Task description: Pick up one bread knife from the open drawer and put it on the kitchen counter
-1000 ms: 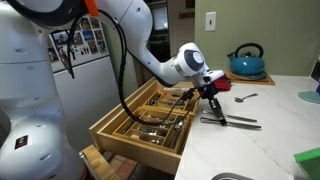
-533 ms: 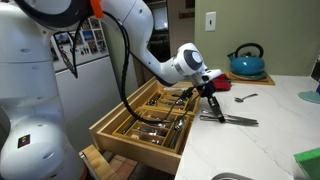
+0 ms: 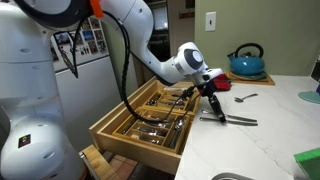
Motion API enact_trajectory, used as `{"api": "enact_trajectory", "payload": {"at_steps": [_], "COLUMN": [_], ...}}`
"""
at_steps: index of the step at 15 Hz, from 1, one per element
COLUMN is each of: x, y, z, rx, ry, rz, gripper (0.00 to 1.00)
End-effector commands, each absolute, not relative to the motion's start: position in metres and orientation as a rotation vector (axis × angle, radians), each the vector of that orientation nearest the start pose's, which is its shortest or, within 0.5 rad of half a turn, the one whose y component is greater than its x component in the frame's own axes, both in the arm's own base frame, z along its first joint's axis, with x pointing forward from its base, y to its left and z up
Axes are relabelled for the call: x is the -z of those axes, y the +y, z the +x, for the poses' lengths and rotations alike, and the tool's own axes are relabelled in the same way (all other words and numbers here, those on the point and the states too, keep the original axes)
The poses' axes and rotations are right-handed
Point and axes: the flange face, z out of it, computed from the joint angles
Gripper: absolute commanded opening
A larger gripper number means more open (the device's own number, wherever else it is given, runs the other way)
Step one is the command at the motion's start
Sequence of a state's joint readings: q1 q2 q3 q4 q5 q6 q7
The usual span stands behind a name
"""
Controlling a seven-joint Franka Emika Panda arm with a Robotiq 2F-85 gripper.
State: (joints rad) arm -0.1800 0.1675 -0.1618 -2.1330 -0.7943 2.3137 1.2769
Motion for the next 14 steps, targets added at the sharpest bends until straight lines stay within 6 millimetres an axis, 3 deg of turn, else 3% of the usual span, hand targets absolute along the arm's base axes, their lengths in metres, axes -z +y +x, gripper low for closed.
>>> {"api": "enact_trajectory", "payload": {"at_steps": [1,2,4,9,14], "x": [-0.349,-0.354,-0.368,-0.419,-0.502], "y": [-0.197,-0.194,-0.188,-0.157,-0.106], "z": [0.526,0.523,0.511,0.464,0.428], "rx": [-0.414,-0.424,-0.412,-0.346,-0.337], "ry": [-1.329,-1.323,-1.260,-1.047,-0.744], "rz": [2.234,2.247,2.260,2.387,2.638], "gripper": [0.69,0.71,0.95,1.00,1.00]}}
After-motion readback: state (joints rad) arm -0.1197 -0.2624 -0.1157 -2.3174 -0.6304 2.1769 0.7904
